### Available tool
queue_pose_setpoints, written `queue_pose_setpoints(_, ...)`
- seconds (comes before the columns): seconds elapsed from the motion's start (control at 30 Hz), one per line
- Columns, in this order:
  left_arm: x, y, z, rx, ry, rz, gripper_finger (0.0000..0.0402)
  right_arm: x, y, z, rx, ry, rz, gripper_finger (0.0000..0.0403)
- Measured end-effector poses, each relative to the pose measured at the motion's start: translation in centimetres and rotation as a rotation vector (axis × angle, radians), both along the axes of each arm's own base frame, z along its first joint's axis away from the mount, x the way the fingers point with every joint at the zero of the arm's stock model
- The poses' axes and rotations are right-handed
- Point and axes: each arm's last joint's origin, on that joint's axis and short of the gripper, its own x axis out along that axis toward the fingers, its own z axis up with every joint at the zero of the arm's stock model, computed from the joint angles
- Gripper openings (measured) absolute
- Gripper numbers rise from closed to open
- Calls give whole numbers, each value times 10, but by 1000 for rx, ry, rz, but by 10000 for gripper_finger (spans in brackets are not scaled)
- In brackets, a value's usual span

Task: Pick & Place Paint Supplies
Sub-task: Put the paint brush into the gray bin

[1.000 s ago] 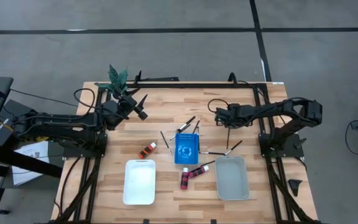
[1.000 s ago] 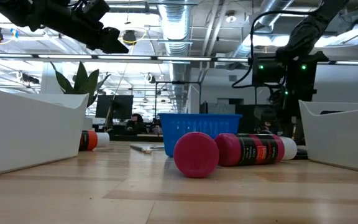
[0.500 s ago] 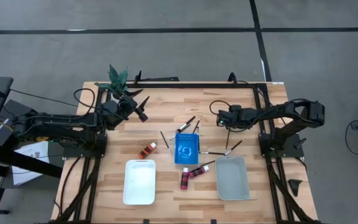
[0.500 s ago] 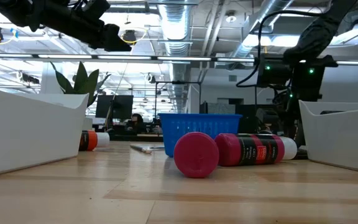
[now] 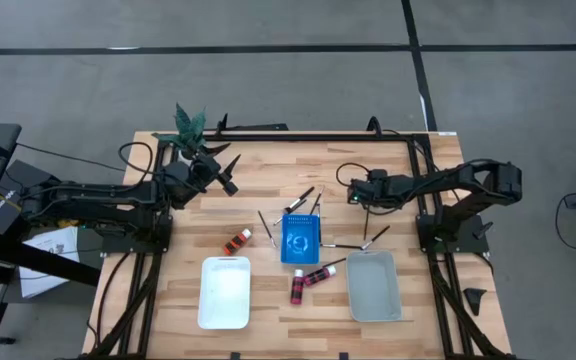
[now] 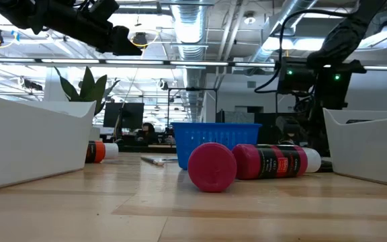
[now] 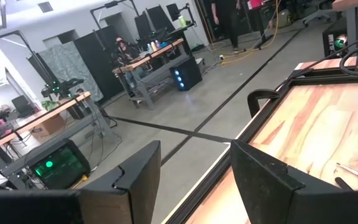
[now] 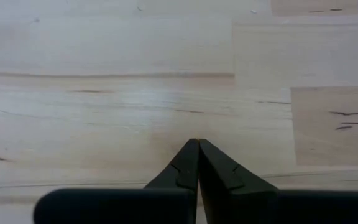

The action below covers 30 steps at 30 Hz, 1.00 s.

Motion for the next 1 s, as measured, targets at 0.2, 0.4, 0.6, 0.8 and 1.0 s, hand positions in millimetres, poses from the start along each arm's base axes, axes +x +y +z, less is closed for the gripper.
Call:
queue_pose_setpoints(0.2, 0, 0, 0, 0, 0, 0, 186, -2, 2, 13, -18, -58, 45, 1)
queue_pose_setpoints(0.4, 0, 0, 0, 0, 1, 0, 186, -1, 4, 42, -140, -184, 122, 0)
queue_pose_setpoints(0.6, 0, 0, 0, 1, 1, 0, 186, -6, 10, 71, -289, -258, 209, 0)
queue_pose_setpoints(0.8, 0, 0, 0, 1, 1, 0, 186, -10, 15, 95, -426, -324, 277, 0)
queue_pose_setpoints(1.0, 0, 0, 0, 1, 1, 0, 186, -19, 18, 113, -474, -415, 304, 0)
